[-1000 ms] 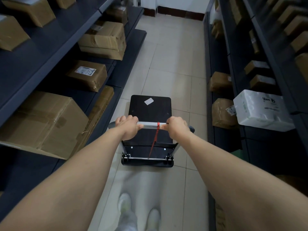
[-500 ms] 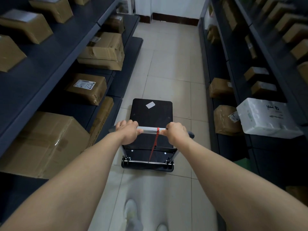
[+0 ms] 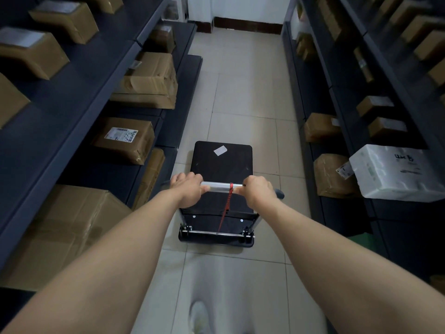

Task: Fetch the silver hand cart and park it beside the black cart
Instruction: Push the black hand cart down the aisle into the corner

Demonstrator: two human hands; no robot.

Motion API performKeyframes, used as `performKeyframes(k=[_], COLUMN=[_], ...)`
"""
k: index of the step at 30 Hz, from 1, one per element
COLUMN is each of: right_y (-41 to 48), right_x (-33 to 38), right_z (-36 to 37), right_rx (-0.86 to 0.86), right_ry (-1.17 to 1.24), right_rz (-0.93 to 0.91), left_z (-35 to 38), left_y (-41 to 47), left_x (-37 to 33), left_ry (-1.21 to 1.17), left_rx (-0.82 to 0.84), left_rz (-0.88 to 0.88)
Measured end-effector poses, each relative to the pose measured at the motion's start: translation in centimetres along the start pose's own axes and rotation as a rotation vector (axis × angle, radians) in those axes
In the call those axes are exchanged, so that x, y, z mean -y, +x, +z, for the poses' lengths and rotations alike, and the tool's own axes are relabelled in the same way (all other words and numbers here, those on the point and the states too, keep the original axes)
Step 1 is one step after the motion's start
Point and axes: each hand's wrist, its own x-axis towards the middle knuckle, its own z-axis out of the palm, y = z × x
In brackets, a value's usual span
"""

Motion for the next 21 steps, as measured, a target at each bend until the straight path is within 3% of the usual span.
performKeyframes(k=[21], right_y=[6.6], right_x=[4.1], right_z=[-1.5], right_rx=[-0.054], right_ry=[0.078], right_rz=[0.109], left_z=[-4.5], left_y=[6.8], left_x=[3.6], left_ry=[0.032], left_rx=[-0.002], left_rz=[0.058])
